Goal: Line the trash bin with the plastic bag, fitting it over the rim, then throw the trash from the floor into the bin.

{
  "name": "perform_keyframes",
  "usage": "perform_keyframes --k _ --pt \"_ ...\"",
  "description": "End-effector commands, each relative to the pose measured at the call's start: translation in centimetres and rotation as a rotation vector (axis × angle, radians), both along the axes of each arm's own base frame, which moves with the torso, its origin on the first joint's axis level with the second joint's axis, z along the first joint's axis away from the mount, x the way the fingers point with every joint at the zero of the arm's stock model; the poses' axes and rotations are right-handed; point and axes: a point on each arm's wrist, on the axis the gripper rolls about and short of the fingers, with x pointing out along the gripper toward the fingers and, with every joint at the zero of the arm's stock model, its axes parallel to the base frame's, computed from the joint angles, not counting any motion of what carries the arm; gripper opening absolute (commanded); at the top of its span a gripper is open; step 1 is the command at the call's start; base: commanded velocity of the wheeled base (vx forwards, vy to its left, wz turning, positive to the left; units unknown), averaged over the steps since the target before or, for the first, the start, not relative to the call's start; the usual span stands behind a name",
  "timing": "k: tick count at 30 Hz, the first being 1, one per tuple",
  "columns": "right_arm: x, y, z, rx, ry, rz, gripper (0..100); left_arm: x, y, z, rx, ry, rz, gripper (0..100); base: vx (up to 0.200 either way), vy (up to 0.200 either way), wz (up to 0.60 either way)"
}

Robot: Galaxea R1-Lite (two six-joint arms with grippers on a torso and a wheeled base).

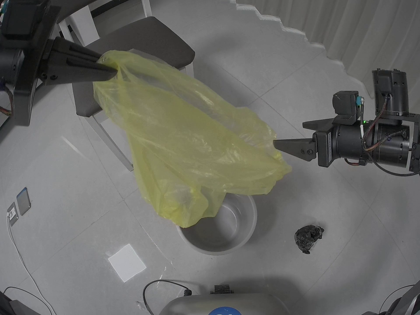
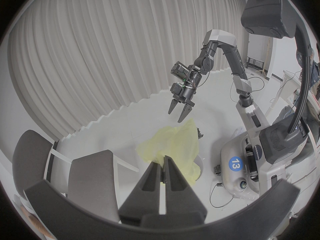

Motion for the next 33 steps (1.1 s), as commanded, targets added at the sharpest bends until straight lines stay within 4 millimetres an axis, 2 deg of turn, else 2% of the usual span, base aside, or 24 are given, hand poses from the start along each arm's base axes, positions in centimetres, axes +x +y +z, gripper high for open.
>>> perform_keyframes --k 1,4,5,8,13,23,28,33 --pt "0.7 0.5 -1.3 -0.017 0.037 0.004 100 0.1 -0.1 0.0 -0.001 0.000 -0.003 0 0.000 0.000 0.00" --pt "1.1 0.7 -1.6 -0.020 0.046 0.006 100 0.0 -0.2 0.0 -0.002 0.001 -0.012 0 0.000 0.000 0.00" --pt "2.0 1.2 -2.7 -0.030 0.067 0.008 100 0.1 -0.3 -0.1 -0.001 0.007 -0.012 0 0.000 0.000 0.00" --pt "2.8 2.1 -3.7 -0.031 0.070 0.021 100 0.5 -0.6 -0.3 0.007 0.020 -0.014 0 0.000 0.000 0.00" --pt "2.8 3.7 -5.3 -0.025 0.090 0.056 100 0.8 -0.8 -0.5 0.013 0.031 -0.010 0 0.000 0.000 0.00" --pt "3.3 4.2 -7.5 -0.060 0.148 0.057 100 0.9 -0.8 -0.5 0.002 0.033 -0.003 0 0.000 0.000 0.00" --pt "4.1 4.6 -9.0 -0.068 0.161 0.052 100 1.0 -0.8 -0.6 0.008 0.042 -0.003 0 0.000 0.000 0.00" --pt "4.3 4.7 -9.2 -0.051 0.126 0.054 100 1.0 -0.9 -0.6 0.005 0.048 0.000 0 0.000 0.000 0.00"
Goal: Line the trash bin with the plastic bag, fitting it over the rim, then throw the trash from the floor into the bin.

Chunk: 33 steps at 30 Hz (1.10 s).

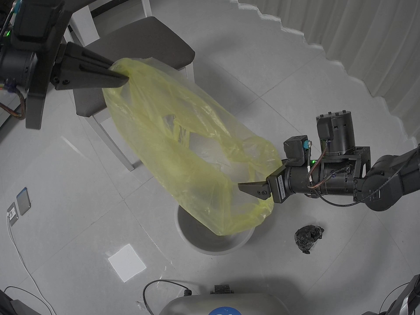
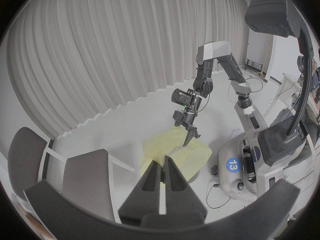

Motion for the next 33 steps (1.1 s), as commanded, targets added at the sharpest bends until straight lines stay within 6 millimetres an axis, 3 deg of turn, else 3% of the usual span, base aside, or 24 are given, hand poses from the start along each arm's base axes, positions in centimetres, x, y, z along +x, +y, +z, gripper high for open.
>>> perform_keyframes --k 1,14,23,28,33 --pt "0.3 0.2 -0.8 -0.003 0.004 0.001 0 0.1 -0.1 -0.1 -0.001 0.008 0.003 0 0.000 0.000 0.00" --pt "-1.8 -1.0 -0.6 -0.044 -0.005 -0.031 0 1.1 0.0 -0.3 -0.009 0.026 0.050 0 0.000 0.000 0.00" --pt "-2.1 -1.2 -1.5 -0.063 0.023 -0.031 0 4.3 2.5 -1.3 -0.255 0.363 0.418 0 0.000 0.000 0.00" --pt "-2.4 -1.4 -2.5 -0.082 0.055 -0.033 0 4.5 2.4 -1.5 -0.403 0.530 0.538 0 0.000 0.000 0.00" --pt "-2.7 -1.6 -3.6 -0.129 0.071 -0.025 0 4.0 2.5 -1.2 -0.452 0.564 0.563 0 0.000 0.000 0.00"
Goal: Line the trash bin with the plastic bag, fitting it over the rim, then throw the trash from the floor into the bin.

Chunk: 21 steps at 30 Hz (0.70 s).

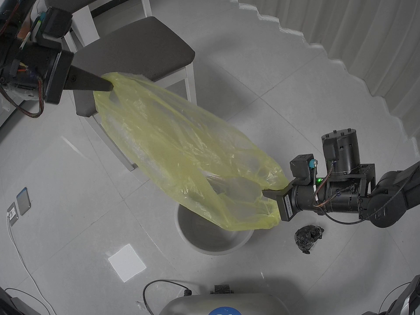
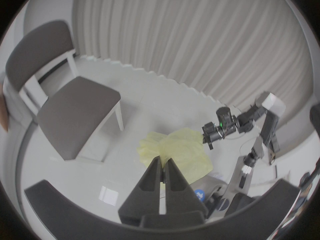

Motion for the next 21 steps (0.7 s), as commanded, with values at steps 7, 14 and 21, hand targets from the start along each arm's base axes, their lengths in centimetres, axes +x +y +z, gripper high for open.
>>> perform_keyframes --k 7,14,21 --pt "-0.6 -0.3 -1.6 -0.049 0.042 0.009 0 -0.2 1.3 1.0 -0.050 -0.062 0.076 0 0.000 0.000 0.00" --pt "-1.0 -0.5 -1.9 -0.057 0.053 0.009 0 -0.8 1.8 3.2 -0.152 -0.331 0.090 0 0.000 0.000 0.00" --pt "-0.9 -0.5 -1.6 -0.050 0.043 0.009 0 -0.3 1.0 0.6 -0.183 -0.379 0.058 0 0.000 0.000 0.00"
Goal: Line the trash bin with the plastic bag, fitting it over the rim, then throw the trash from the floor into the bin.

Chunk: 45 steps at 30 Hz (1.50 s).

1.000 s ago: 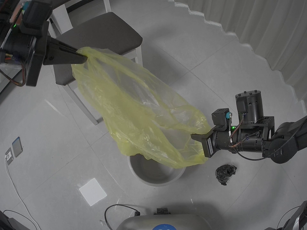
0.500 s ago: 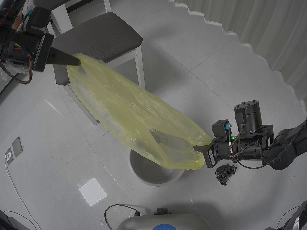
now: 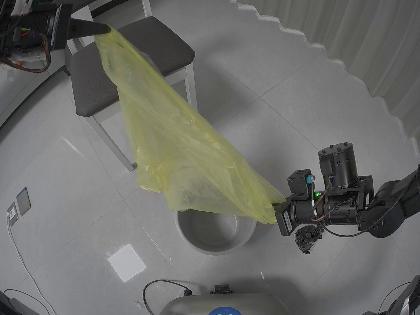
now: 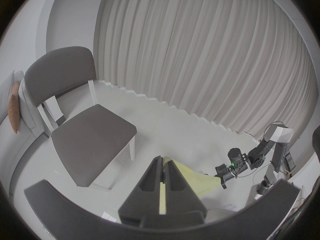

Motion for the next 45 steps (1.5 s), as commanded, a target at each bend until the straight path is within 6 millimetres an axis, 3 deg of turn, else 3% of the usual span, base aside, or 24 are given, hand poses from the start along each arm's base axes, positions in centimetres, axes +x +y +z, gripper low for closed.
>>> perform_keyframes --k 1,5,10,15,26,36,45 --pt "-0.1 0.0 0.1 0.001 -0.004 0.000 0 -1.3 -0.2 -2.3 -0.022 -0.022 -0.026 0 0.000 0.000 0.00" --pt "-0.1 -0.1 0.1 0.000 -0.002 -0.003 0 -1.9 -0.8 -4.1 -0.016 0.031 -0.052 0 0.000 0.000 0.00" --pt "-0.1 -0.3 0.1 -0.002 0.002 -0.008 0 -0.9 -1.8 -7.8 -0.032 0.027 -0.042 0 0.000 0.000 0.00" --pt "-0.1 -0.3 0.0 -0.003 0.003 -0.008 0 -0.7 -2.5 -8.9 -0.081 -0.001 -0.025 0 0.000 0.000 0.00" --pt "-0.6 -0.8 -0.9 -0.044 0.024 -0.040 0 -0.8 -3.2 -13.1 -0.031 0.132 -0.047 0 0.000 0.000 0.00" --pt "-0.4 -1.0 -1.1 -0.052 0.028 -0.045 0 0.4 -3.8 -17.7 -0.043 0.233 -0.028 0 0.000 0.000 0.00" --pt "-2.6 -2.0 -0.6 -0.062 0.023 -0.027 0 -3.7 -3.7 -17.7 -0.088 0.198 -0.103 0 0.000 0.000 0.00"
